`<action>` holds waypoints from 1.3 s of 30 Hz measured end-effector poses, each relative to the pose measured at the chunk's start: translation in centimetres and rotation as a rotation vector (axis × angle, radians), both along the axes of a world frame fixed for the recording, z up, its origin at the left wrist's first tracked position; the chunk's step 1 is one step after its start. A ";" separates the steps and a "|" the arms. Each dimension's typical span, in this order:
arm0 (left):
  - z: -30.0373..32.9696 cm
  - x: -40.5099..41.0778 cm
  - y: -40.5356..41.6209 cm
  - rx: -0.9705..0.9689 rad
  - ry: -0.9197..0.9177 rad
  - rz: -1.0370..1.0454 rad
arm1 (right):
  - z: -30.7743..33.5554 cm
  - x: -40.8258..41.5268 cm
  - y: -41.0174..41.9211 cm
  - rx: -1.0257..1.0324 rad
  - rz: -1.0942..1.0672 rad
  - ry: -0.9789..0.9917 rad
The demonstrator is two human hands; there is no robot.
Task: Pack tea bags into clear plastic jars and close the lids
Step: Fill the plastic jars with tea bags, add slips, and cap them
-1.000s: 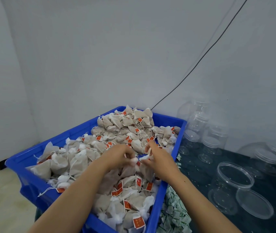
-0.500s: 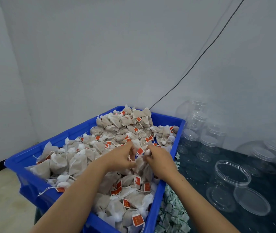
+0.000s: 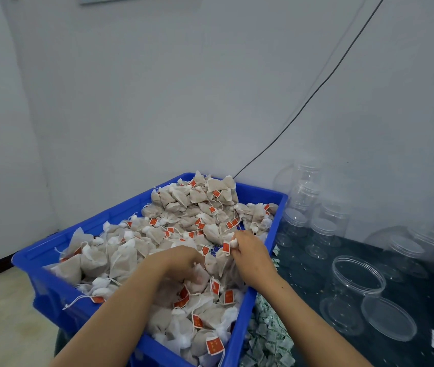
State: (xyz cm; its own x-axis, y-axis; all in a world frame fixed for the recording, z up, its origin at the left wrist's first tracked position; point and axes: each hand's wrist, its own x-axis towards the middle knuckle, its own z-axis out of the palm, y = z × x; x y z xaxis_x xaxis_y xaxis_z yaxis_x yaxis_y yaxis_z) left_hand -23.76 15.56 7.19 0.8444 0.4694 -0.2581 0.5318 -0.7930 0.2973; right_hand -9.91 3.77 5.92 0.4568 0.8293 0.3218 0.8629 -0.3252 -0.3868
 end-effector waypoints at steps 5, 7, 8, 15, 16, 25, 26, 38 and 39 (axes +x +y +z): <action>0.4 -0.1 0.3 -0.532 -0.430 0.347 | 0.0 -0.1 0.1 -0.061 0.020 -0.046; 0.5 0.0 0.1 -0.622 -0.472 0.403 | 0.0 0.0 0.0 -0.044 0.042 -0.024; 0.5 0.1 0.0 -0.660 -0.483 0.434 | 0.1 0.0 -0.1 -0.040 0.068 -0.015; 0.7 1.3 -0.8 -0.812 -0.460 0.585 | 1.3 -0.8 0.2 -0.160 0.313 0.120; 0.7 1.5 -0.9 -0.794 -0.437 0.590 | 1.3 -0.9 0.2 -0.145 0.312 0.145; 0.5 2.0 -0.8 -0.963 -0.344 0.578 | 0.6 -0.6 -0.6 0.155 0.212 0.179; 0.4 2.0 -0.9 -0.908 -0.355 0.571 | 0.4 -0.5 -0.7 0.251 0.147 0.214; -1.6 1.5 -0.6 -0.235 0.049 -0.081 | 1.7 1.6 -1.8 0.458 0.027 0.495; -1.8 1.6 -0.7 -0.175 0.049 -0.103 | 1.9 1.7 -2.1 0.461 0.034 0.487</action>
State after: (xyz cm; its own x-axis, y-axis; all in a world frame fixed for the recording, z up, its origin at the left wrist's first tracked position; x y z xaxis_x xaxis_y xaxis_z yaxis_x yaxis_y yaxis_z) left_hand -22.17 14.83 5.37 0.8703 0.3255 -0.3696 0.4673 -0.7827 0.4111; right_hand -8.17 1.71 7.86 0.6155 0.6727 0.4106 0.5617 -0.0088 -0.8273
